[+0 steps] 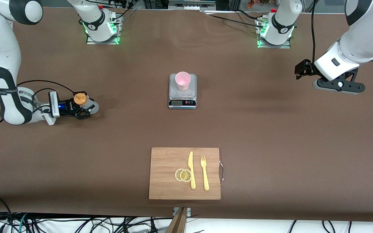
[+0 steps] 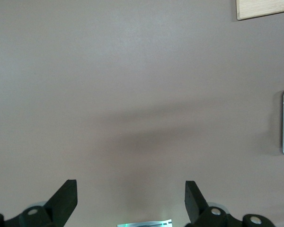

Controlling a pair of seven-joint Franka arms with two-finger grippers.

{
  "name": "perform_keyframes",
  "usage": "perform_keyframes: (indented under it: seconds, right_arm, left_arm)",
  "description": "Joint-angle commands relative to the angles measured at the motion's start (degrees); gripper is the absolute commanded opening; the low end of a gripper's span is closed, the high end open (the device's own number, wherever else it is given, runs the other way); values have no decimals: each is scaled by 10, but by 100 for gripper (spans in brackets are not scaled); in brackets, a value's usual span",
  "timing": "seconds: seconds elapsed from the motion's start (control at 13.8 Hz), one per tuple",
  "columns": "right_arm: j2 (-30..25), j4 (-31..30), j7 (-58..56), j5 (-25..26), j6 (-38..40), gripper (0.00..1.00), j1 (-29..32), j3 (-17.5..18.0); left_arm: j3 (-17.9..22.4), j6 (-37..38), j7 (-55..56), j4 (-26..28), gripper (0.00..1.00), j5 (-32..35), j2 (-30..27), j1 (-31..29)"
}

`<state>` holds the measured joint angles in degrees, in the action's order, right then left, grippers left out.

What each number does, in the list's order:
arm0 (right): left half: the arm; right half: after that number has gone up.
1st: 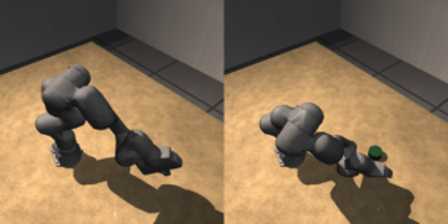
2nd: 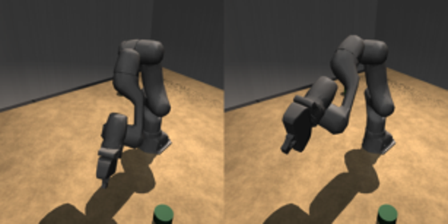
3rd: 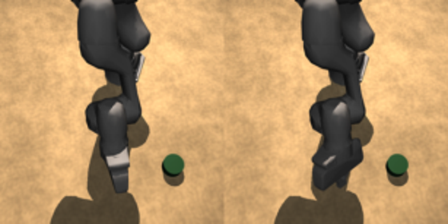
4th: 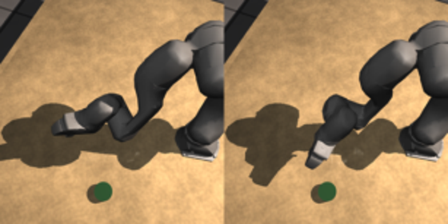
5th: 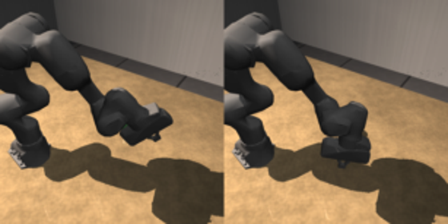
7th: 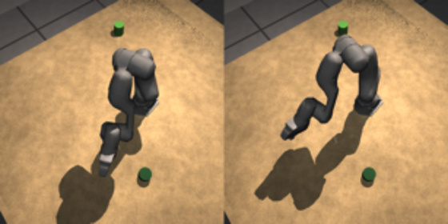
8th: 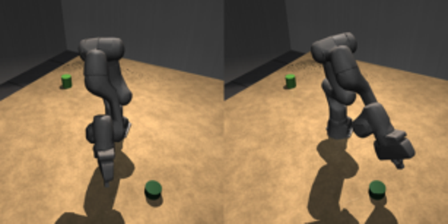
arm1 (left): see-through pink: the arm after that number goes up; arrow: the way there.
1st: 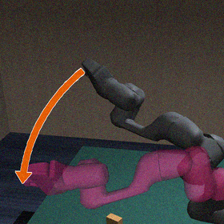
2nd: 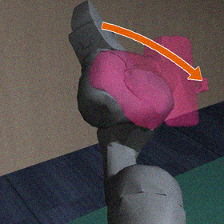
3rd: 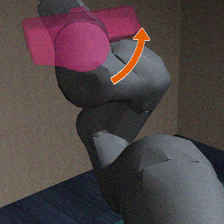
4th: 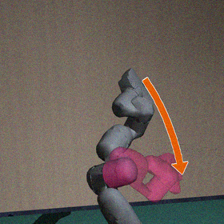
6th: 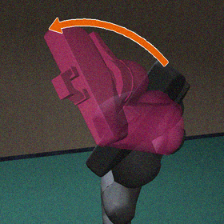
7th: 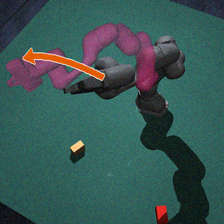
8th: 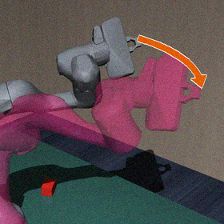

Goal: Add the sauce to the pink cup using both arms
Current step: 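Lower the bottle onto the table and open the right gripper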

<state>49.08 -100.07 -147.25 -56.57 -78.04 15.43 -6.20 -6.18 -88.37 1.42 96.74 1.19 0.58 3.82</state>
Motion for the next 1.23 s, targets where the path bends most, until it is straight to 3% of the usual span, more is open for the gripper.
perform_keyframes:
  seconds: [0.0,0.43,0.51,0.65,1.16]
  right_arm:
    - [7,1,-5,-10,8,1,11,8]
    - [14,4,-6,-10,7,4,11,8]
    - [14,4,-6,-9,7,16,11,8]
    - [14,6,-5,-10,8,99,11,8]
    - [10,9,3,-9,8,100,14,7]
  left_arm:
    - [1,14,-6,-17,100,-13,7,0]
    - [1,14,-5,-17,100,-13,7,1]
    - [1,14,-5,-17,100,-13,7,1]
    - [1,14,-5,-17,100,-13,7,1]
    - [1,14,-5,-17,100,-13,7,1]
